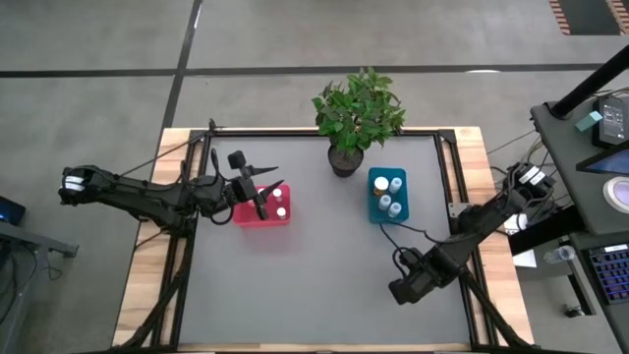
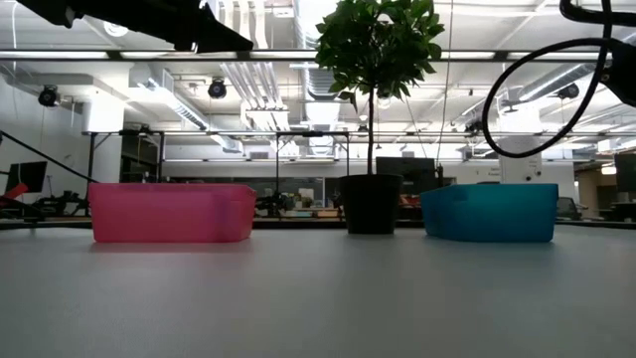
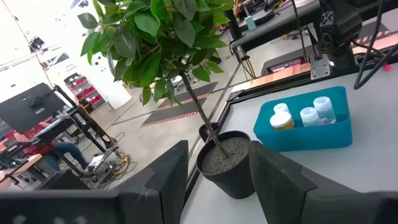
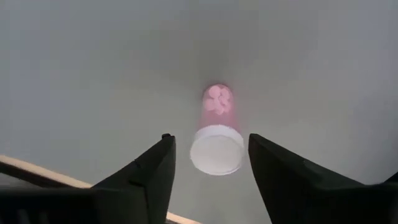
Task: Pick and place medicine bottles into bin by pill shape (circle, oval)
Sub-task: Put the small pink pill bottle into the pink bin
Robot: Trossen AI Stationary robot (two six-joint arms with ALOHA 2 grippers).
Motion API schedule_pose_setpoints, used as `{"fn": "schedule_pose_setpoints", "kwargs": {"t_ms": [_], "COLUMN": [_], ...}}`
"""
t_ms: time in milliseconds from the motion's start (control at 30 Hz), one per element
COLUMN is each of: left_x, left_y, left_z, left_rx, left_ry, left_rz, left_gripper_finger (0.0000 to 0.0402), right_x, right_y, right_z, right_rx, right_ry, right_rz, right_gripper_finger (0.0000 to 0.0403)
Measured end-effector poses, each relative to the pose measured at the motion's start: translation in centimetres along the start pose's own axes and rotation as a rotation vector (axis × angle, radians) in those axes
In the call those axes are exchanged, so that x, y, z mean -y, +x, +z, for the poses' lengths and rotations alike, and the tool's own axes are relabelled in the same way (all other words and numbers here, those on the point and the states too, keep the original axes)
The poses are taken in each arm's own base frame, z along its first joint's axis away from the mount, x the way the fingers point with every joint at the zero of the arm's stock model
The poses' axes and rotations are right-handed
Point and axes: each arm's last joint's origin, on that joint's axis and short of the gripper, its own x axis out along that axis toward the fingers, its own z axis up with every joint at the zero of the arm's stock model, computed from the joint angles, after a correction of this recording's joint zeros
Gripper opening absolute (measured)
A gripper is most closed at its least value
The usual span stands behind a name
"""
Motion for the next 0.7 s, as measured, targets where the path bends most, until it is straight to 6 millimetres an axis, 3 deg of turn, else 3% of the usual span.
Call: {"fn": "schedule_pose_setpoints", "kwargs": {"t_ms": [467,700], "left_x": [-0.02,-0.01], "left_y": [0.00,0.00], "left_z": [0.03,0.02], "left_rx": [0.002,0.002], "left_ry": [-0.002,-0.002], "left_rz": [0.001,0.001], "left_gripper_finger": [0.0151,0.0151], "right_x": [-0.06,-0.05], "right_y": [0.28,0.08], "right_z": [0.03,0.02], "right_rx": [0.002,0.007], "right_ry": [0.005,-0.002], "right_rz": [-0.007,0.001], "right_gripper_finger": [0.0107,0.0110]}}
